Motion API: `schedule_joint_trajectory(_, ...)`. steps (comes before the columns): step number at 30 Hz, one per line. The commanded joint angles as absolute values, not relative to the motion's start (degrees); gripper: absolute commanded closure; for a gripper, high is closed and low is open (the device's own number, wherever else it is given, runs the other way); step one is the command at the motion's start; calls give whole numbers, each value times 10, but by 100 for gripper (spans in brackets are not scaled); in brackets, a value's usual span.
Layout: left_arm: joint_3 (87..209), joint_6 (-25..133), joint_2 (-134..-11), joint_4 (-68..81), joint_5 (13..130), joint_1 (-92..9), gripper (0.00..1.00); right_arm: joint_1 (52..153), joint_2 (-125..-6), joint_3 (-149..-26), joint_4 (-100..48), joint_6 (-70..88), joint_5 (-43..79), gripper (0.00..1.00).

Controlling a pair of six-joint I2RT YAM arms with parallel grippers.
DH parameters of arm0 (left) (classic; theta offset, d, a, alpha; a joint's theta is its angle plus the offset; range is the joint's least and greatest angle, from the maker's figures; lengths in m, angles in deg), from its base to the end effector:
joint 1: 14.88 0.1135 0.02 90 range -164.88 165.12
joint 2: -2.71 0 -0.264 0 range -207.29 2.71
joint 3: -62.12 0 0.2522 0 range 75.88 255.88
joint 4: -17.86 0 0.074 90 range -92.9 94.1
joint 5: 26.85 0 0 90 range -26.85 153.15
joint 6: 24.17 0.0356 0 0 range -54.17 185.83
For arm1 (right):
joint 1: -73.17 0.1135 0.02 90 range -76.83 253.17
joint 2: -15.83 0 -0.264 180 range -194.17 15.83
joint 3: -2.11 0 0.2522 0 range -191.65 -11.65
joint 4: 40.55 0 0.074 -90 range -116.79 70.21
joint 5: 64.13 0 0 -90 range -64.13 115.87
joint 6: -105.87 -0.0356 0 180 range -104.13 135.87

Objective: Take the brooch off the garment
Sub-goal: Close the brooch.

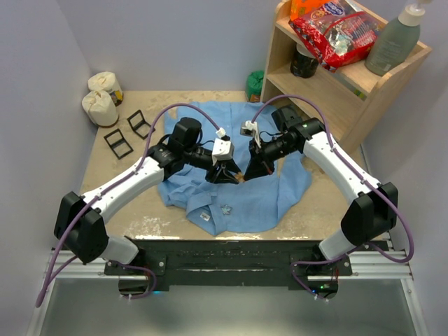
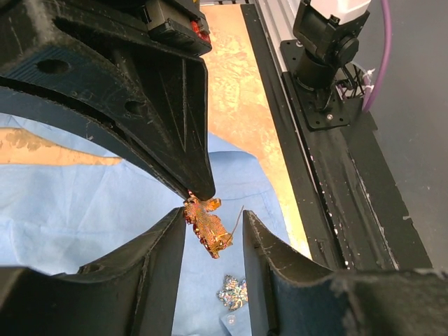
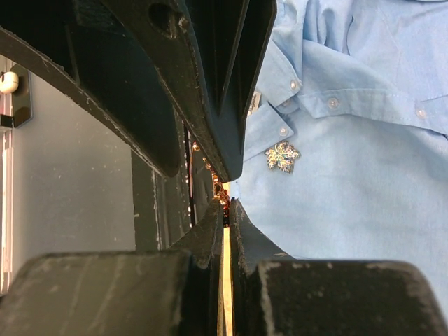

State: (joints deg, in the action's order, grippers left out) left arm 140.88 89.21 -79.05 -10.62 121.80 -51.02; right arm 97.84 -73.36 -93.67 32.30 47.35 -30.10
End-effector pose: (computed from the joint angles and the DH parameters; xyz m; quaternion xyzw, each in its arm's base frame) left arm 0.2348 -0.2091 0.3133 0.5854 0.5415 -0.4720 0.3760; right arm 0.2645 0.1540 0.3204 -0.4919 0.7171 0.4476 0.2086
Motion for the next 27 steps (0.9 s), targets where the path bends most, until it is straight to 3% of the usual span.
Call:
schedule_joint_trajectory(1,1408,901,-791,-108,1223,-518,58,973,-711,-937,304,467,-300,100)
schedule_joint_trajectory(17,1396,849,-795,-58,1187,-531,72,973,-708,-927,284,447,-292,100)
schedule_joint_trajectory(27,1398,850,-799,-57,1170,-536,73,971,-711,-929,281,445,-299,100)
